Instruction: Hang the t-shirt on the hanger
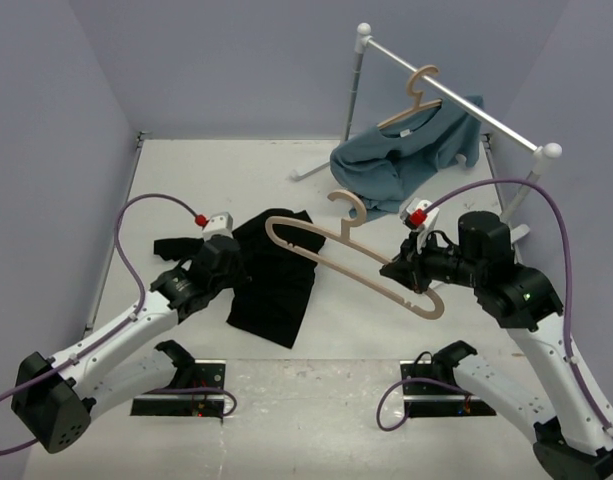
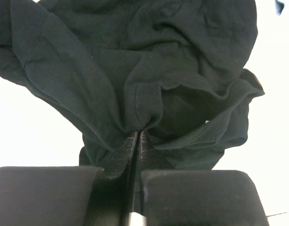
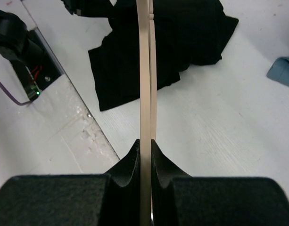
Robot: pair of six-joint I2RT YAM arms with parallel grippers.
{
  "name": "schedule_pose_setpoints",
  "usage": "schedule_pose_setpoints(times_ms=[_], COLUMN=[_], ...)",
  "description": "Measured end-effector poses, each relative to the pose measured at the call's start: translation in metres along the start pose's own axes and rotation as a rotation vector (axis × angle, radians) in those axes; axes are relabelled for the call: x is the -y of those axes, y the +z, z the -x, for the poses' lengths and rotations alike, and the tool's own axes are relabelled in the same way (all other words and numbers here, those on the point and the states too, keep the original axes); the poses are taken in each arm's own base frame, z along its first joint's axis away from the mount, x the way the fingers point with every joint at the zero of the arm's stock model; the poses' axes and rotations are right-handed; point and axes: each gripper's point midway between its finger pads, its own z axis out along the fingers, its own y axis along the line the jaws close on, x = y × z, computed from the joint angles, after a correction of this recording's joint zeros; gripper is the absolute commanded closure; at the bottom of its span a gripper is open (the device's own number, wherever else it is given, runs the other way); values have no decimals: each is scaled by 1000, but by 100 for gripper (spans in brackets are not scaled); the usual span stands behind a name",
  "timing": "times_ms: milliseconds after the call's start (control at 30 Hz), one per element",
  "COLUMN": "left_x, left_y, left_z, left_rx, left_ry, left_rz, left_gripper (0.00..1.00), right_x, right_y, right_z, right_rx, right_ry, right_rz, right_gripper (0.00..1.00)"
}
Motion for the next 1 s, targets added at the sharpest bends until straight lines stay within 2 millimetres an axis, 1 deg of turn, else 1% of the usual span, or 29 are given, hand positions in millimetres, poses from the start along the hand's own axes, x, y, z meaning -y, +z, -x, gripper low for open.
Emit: schedule_pose_setpoints(times_ms=[67, 100, 133, 200, 333, 367, 400, 467, 567, 600, 633, 700, 767, 800, 833, 867, 900, 933, 967, 1000], left_x=[-2, -6, -11, -20, -23, -22, -21, -17, -12, -11, -11, -11, -11, -11, -9, -8, -8, -8, -9, -10], left_y=[0, 0, 0, -2, -5, -4, -3, 3, 10, 12, 13, 16, 16, 16, 16, 15, 14, 14, 13, 13], left_z=[-3, -8, -13, -21, -15, -13, -10, -4, 1, 2, 2, -1, -2, -2, -2, -2, -2, -3, -5, -6], left_rx=[9, 11, 11, 13, 42, 45, 44, 40, 32, 30, 28, 19, 14, 12, 14, 17, 18, 18, 18, 15], left_ry=[-43, -60, -74, -92, -114, -113, -110, -100, -94, -94, -93, -90, -89, -91, -94, -98, -99, -101, -106, -104], left_rz=[-5, -4, 0, 14, 27, 37, 47, 73, 95, 98, 100, 107, 108, 104, 97, 87, 78, 72, 68, 66], left_gripper=[13, 2, 0, 0, 2, 5, 12, 18, 32, 39, 52, 59, 62, 66, 76, 80, 87, 98, 100, 100], right_x=[5, 8, 12, 18, 27, 28, 30, 32, 36, 37, 39, 40, 40, 40, 40, 40, 39, 38, 37, 35], right_y=[2, 3, 3, 0, -8, -9, -9, -7, -2, 0, 1, 4, 4, 4, 4, 4, 4, 4, 4, 4], right_z=[-6, -10, -13, -18, -19, -18, -18, -19, -20, -21, -22, -24, -26, -26, -25, -25, -25, -24, -23, -22], right_rx=[-32, -45, -55, -60, -41, -38, -38, -48, -64, -69, -75, -85, -88, -88, -87, -86, -85, -83, -80, -77], right_ry=[-9, -9, -9, -8, -4, -1, 5, 19, 35, 40, 45, 51, 53, 52, 50, 48, 43, 35, 28, 13], right_rz=[-31, -46, -65, -110, -186, -196, -207, -214, -224, -227, -230, -230, -230, -230, -229, -229, -225, -218, -210, -196], right_gripper=[100, 100, 100, 100, 100, 100, 100, 100, 100, 100, 100, 100, 100, 100, 100, 100, 100, 100, 100, 100])
